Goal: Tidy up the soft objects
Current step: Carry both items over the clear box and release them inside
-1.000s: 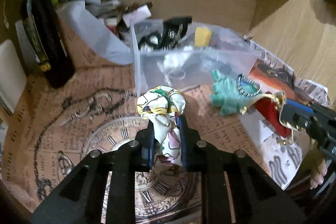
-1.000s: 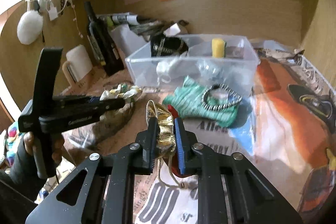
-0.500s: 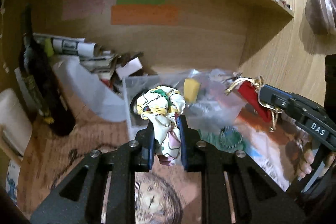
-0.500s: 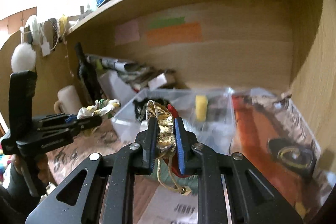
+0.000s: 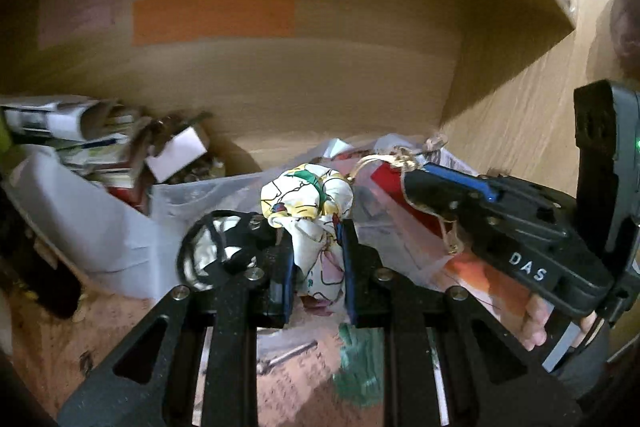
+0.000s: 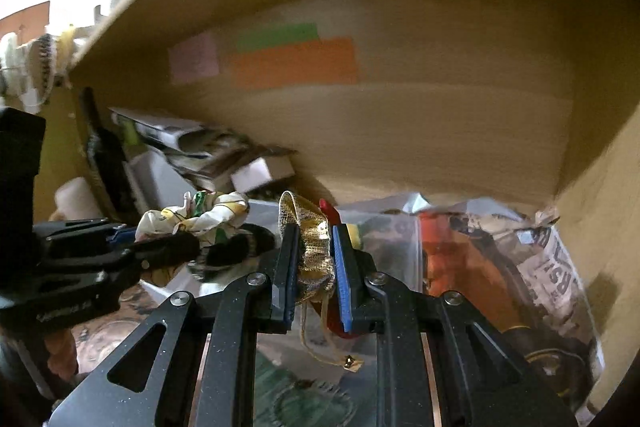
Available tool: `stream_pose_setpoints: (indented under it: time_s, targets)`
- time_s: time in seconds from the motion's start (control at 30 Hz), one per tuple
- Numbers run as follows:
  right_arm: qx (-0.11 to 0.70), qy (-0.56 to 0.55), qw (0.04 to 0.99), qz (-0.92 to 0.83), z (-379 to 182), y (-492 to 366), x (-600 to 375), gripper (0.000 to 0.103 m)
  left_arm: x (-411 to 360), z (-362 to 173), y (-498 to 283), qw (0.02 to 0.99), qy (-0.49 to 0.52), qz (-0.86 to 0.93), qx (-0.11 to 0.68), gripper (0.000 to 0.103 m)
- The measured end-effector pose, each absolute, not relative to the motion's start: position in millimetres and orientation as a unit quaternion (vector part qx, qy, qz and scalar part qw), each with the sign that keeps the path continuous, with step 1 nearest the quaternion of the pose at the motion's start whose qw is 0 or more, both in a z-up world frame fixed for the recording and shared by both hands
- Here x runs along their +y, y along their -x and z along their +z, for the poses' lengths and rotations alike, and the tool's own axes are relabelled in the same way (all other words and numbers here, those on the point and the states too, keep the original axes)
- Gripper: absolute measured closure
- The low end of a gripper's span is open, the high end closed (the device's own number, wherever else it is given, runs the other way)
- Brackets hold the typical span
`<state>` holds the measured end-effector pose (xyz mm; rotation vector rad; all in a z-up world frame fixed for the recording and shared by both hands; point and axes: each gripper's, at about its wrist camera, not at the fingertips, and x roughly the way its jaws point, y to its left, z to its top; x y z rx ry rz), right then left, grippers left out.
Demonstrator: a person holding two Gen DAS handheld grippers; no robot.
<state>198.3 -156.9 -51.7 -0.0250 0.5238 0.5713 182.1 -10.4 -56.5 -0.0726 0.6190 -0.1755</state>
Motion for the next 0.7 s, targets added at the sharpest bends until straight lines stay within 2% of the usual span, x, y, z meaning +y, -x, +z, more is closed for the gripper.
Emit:
stream_pose_setpoints:
  time_s: [0.37, 0.43, 0.57, 0.7]
  targets:
    - [0.335, 0.004, 0.906, 0.259, -86, -235, -156, 0.086, -25, -93, -227, 0.929, 0.011, -0.077, 0.361, 0.083]
    - [0.339, 0.006, 0.906, 0.254, -88, -235, -156, 0.084, -27, -93, -225, 0.928, 0.009, -0.076, 0.364, 0.076]
    - [0.348, 0.005, 0.902, 0.255, -89, -237, -156, 0.080, -25, -90, -218, 0.932, 0.011, -0.072, 0.355, 0.053]
    - [0.341, 0.006, 0.907, 0.248, -85, -234, -158, 0.061, -19, -82, -205, 0.936, 0.020, -0.072, 0.344, 0.049]
